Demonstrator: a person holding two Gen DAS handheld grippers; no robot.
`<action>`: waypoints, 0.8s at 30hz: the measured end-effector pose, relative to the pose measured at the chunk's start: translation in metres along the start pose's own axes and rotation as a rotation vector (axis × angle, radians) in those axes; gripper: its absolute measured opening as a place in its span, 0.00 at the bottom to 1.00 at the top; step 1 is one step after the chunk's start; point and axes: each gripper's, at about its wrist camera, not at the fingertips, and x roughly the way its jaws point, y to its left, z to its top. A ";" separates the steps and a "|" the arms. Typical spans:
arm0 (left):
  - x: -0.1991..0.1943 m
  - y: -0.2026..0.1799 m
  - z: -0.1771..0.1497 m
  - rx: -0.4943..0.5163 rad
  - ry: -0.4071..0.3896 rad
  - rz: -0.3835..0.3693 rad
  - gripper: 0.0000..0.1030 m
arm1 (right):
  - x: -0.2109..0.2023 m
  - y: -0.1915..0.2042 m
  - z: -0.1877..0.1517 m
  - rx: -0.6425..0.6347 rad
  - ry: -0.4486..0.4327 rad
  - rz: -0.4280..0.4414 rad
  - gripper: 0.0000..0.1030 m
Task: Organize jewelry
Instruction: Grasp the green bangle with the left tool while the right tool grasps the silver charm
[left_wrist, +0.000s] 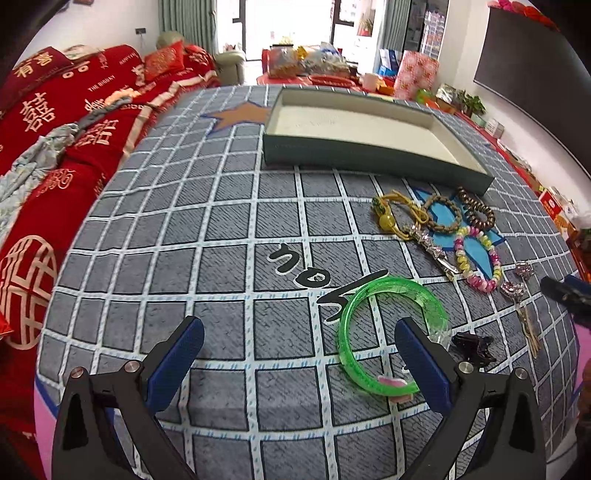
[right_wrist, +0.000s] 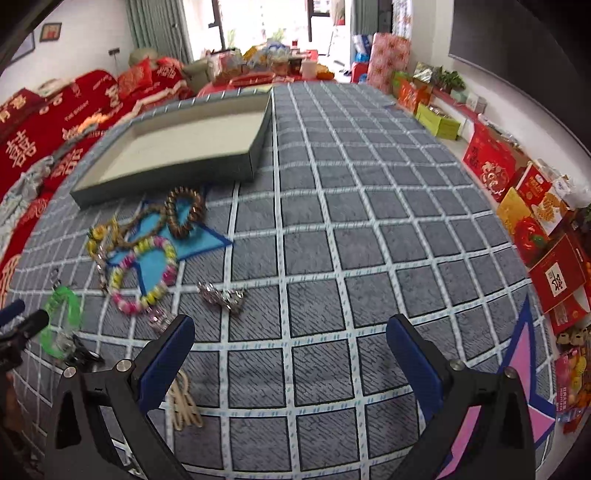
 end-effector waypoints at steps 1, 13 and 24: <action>0.002 -0.002 0.001 0.005 0.006 -0.004 1.00 | 0.005 0.001 0.000 -0.014 0.014 0.004 1.00; 0.010 -0.029 0.003 0.098 0.038 -0.006 0.96 | 0.022 0.033 0.010 -0.160 0.020 0.045 0.78; -0.004 -0.051 0.002 0.172 0.028 -0.108 0.20 | 0.017 0.044 0.016 -0.169 0.042 0.056 0.31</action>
